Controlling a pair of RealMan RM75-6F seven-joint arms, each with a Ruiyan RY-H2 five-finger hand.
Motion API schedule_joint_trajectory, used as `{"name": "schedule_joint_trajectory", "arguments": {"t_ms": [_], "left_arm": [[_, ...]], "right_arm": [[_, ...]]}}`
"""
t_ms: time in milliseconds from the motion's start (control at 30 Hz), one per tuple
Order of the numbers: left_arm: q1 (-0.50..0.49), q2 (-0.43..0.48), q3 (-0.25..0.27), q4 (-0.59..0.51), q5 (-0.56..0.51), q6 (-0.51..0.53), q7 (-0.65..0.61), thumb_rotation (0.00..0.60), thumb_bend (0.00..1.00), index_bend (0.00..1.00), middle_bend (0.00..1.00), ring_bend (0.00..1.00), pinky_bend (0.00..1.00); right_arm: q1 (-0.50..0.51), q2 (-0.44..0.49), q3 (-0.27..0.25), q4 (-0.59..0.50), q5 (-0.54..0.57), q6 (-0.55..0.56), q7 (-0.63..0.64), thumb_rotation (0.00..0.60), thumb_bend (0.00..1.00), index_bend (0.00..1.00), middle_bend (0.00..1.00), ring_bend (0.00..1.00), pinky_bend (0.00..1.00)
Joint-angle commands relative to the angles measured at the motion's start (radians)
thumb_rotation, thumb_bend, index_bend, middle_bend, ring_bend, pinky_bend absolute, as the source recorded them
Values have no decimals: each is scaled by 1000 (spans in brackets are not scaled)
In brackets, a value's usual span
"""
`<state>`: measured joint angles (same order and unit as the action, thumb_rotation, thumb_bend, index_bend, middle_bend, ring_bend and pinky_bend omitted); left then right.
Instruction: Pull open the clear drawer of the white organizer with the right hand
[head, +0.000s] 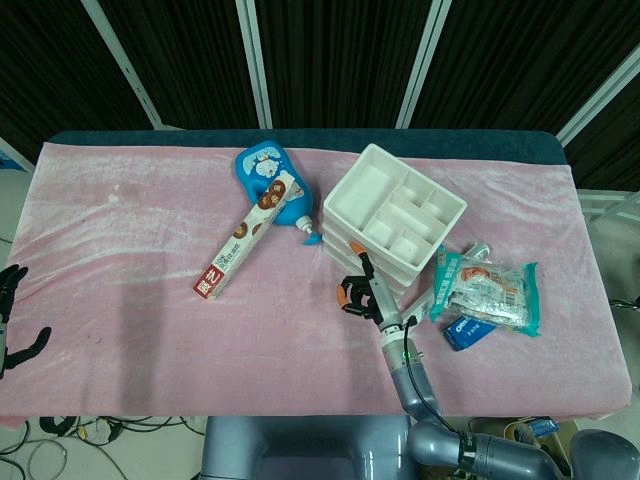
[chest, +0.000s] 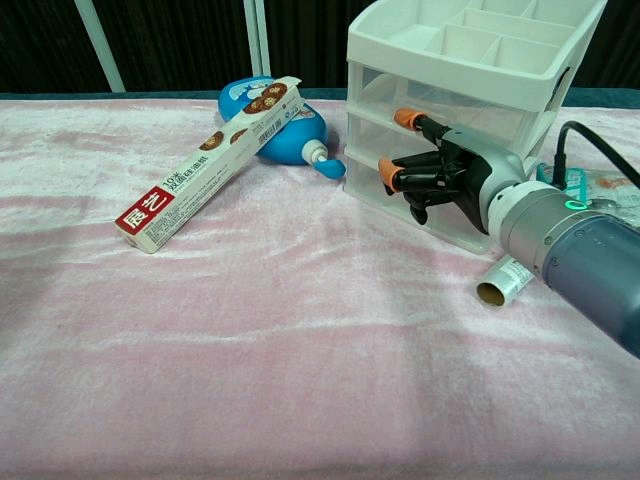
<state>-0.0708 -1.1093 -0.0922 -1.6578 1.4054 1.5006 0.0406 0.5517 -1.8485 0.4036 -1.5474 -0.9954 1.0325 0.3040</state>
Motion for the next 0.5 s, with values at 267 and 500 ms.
{"name": "schedule_joint_trajectory", "arguments": {"t_ms": [267,500], "left_arm": [[0,-1,2,4,11,4,-3,600,277,82,59,0,89],[0,-2,4,5,12,4,-2,600,277,82,59,0,89]], "right_arm": [[-1,4,-1,-7,-4,1,0,600,462,0,711,826,763],[-1,9,2,-12,0,0,-3,600,463,0,711,825,763]]}}
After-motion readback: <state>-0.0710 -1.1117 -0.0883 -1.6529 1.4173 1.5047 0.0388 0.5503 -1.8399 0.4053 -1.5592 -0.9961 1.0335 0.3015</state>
